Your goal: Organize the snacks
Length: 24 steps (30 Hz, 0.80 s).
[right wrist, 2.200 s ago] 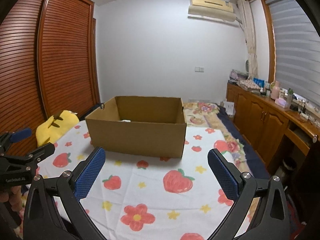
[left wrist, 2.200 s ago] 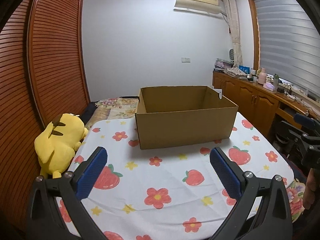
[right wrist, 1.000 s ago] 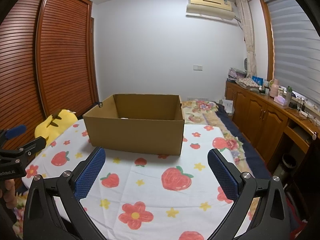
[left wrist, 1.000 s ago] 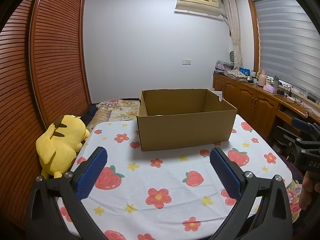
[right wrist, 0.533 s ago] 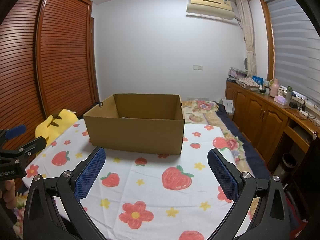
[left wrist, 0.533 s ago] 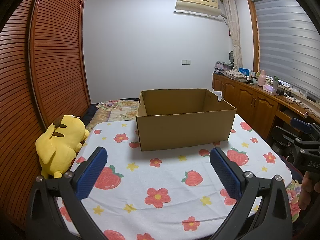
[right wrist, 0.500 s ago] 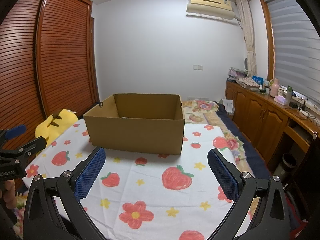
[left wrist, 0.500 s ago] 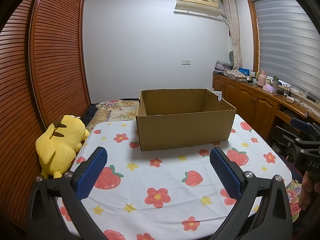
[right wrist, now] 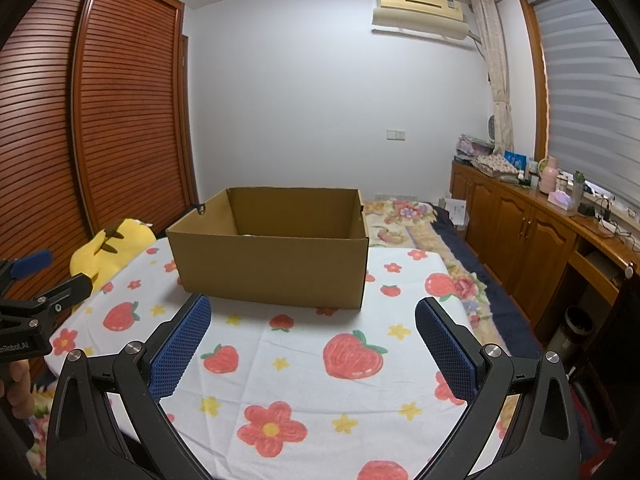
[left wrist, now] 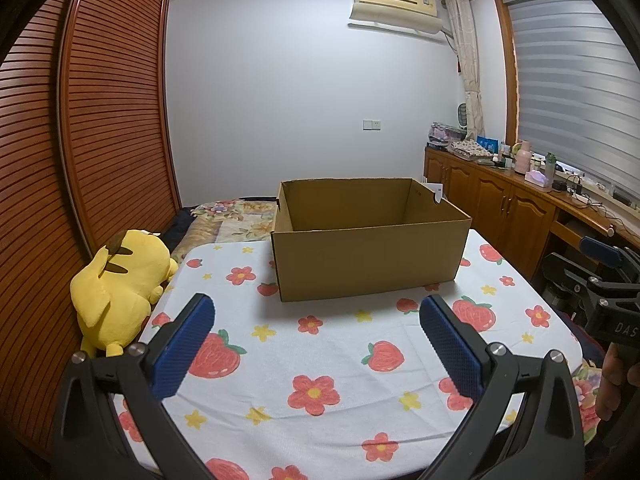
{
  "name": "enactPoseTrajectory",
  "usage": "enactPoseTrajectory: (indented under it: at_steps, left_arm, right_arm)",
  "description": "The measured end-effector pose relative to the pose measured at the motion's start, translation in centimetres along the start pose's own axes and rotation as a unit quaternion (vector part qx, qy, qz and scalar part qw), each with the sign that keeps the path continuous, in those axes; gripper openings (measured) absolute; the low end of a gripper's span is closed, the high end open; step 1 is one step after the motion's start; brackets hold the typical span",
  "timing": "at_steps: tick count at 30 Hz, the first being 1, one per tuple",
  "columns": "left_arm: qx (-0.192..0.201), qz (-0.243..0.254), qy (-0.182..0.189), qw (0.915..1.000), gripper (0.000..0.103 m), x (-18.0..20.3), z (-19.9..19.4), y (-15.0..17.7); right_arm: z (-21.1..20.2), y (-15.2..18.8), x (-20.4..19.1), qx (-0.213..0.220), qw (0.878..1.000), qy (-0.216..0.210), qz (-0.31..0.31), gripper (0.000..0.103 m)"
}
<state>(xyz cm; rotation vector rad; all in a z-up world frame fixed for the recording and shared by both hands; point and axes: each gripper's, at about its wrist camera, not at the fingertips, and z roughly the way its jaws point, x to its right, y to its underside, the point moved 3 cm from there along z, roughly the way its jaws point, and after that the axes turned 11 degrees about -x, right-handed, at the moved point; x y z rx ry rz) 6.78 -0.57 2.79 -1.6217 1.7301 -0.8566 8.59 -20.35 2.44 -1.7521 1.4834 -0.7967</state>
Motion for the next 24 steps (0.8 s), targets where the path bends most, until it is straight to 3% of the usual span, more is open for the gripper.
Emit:
enactPoseTrajectory:
  at_steps: [24]
  left_arm:
    - [0.003, 0.001, 0.002, 1.0, 0.103, 0.6, -0.29, 0.1]
  right_arm:
    - [-0.01, 0.06, -0.06, 0.001, 1.0, 0.0, 0.001, 0.103]
